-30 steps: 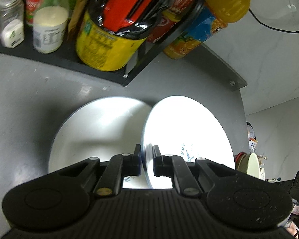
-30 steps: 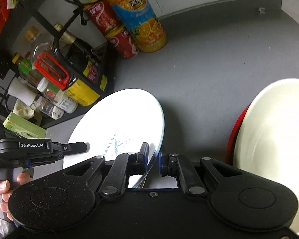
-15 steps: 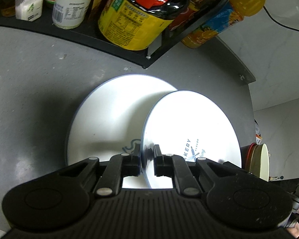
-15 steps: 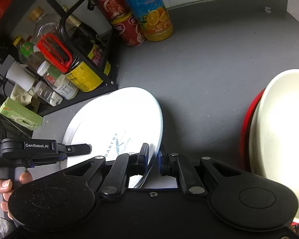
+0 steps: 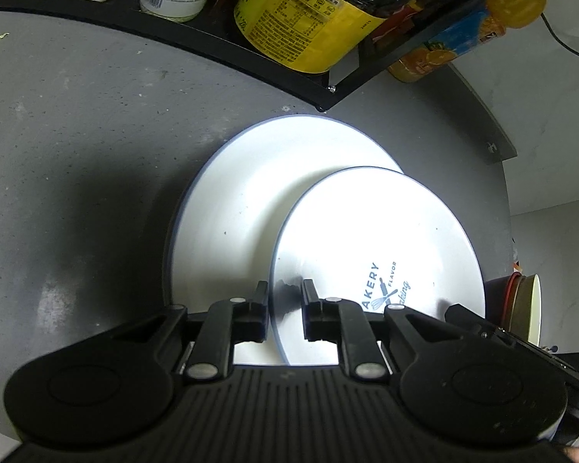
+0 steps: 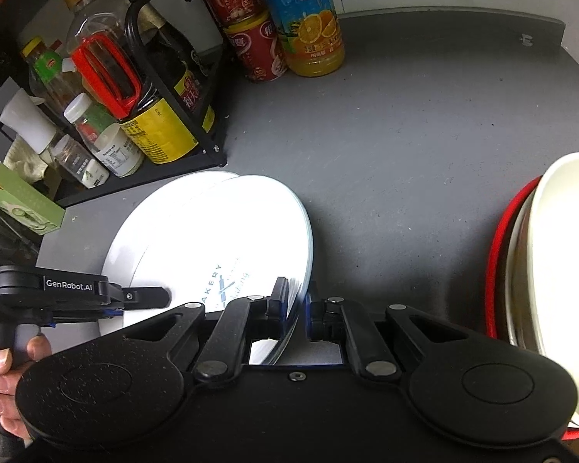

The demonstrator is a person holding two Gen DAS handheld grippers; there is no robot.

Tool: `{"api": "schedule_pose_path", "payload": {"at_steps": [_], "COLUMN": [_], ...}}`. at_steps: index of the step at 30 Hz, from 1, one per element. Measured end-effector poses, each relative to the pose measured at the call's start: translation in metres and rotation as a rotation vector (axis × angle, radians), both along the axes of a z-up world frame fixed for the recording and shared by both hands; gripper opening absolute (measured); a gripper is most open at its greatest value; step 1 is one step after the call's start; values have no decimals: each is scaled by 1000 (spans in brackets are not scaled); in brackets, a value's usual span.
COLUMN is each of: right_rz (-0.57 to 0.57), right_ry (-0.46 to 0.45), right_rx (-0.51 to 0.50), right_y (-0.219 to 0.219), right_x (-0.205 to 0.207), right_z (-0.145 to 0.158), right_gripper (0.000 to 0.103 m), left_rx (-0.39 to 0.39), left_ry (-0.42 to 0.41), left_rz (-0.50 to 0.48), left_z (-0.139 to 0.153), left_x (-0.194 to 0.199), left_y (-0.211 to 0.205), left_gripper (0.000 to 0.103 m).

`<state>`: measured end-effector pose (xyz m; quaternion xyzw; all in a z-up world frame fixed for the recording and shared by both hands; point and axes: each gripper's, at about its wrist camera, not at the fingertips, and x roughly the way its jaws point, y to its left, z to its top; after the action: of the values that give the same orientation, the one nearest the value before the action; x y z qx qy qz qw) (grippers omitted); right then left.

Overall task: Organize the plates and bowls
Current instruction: 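Lower the 'BAKERY' plate onto the 'Sweet' plate, then open both tools and lift them off the plate stack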

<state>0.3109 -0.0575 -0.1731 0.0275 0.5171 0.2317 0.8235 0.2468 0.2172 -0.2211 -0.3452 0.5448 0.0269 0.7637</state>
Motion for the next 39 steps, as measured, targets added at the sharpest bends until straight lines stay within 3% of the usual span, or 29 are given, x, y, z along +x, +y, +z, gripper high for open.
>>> {"api": "schedule_pose_path", "payload": {"at_steps": [8,17,23,27,34,39], "right_rz": [-7,-4,-17,-32,-12,-16], "right_ry": [-4,8,3,21,9,50], "right_rx": [7,16,19,-8,-15,-8], "right_y": [1,8,8,9,12,13], "right_x": [3,4,7,8,1,6], "right_z": [2,-3,-3,-10,-13,-18], "right_gripper": [6,7,8,10,12,16], "left_rx": [78,132,179,205,153,141], "left_ry": [17,-2,-31,-10,16,27], "left_rz": [-31,7,41,61,57,55], "left_z": [10,39,53,47,28,16], "left_x": [3,0,-8,-14,-17,-13], "left_y": [-1,22,32,38,33,28], "left_gripper": [13,16,48,52,52,52]}}
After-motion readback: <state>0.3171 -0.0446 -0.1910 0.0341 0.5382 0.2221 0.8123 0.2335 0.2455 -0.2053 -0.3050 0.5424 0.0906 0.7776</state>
